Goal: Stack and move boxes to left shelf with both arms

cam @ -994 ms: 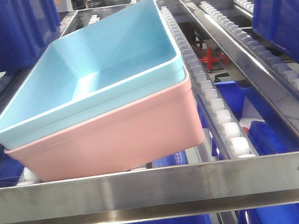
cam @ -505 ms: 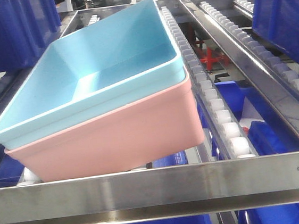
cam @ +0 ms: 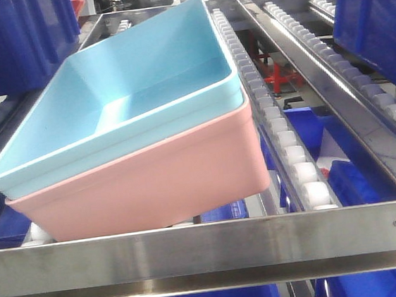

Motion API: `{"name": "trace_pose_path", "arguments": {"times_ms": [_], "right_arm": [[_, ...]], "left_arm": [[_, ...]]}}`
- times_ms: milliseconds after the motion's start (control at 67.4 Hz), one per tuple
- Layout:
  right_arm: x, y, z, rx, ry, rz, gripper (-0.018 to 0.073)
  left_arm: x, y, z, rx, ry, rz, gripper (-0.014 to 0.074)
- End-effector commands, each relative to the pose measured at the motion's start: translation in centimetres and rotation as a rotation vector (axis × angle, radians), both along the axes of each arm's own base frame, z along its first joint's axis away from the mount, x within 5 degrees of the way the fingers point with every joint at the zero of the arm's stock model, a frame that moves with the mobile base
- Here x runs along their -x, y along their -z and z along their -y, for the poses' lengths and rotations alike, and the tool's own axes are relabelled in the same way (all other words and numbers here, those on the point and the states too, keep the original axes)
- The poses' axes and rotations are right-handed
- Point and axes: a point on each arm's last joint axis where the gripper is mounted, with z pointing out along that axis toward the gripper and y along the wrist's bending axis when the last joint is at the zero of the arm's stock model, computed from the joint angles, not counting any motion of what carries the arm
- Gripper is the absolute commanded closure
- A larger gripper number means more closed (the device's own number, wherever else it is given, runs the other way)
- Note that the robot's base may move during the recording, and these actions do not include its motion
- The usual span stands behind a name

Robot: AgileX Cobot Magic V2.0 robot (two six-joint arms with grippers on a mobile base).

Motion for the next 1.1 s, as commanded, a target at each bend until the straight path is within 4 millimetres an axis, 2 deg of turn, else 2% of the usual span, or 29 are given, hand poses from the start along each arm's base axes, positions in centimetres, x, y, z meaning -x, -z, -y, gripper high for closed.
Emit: {"name": "trace_pose_path", "arguments": {"times_ms": [0, 608, 683, 890, 994, 1083], "right_arm": [[0.1, -1.5, -0.2, -0.014, -0.029, 0.101, 0.0505], [0.1, -1.5, -0.3, -0.018, -0.035, 0.102, 0.0505], [0.1, -1.3, -0.2, 0.022, -0.033, 0.103, 0.0505], [-0.8, 1.1, 0.2, 0.055, 0.096, 0.099, 0.0505], [-1.4, 3.1, 1.3, 0.009, 0.253, 0.142, 0.0505], [-1.2, 5.1, 2.2, -0.001, 0.357, 0.211, 0.0505]], "left_arm": [[0.1, 0.0, -0.1, 0.007, -0.007, 0.08, 0.0602], [0.1, 0.0, -0.1, 0.007, -0.007, 0.08, 0.0602], [0.1, 0.0, -0.1, 0.007, -0.007, 0.08, 0.0602], [0.1, 0.0, -0.1, 0.007, -0.007, 0.08, 0.0602], [0.1, 0.0, -0.1, 0.007, -0.007, 0.08, 0.0602], [0.1, 0.0, -0.1, 0.007, -0.007, 0.08, 0.0602]]}}
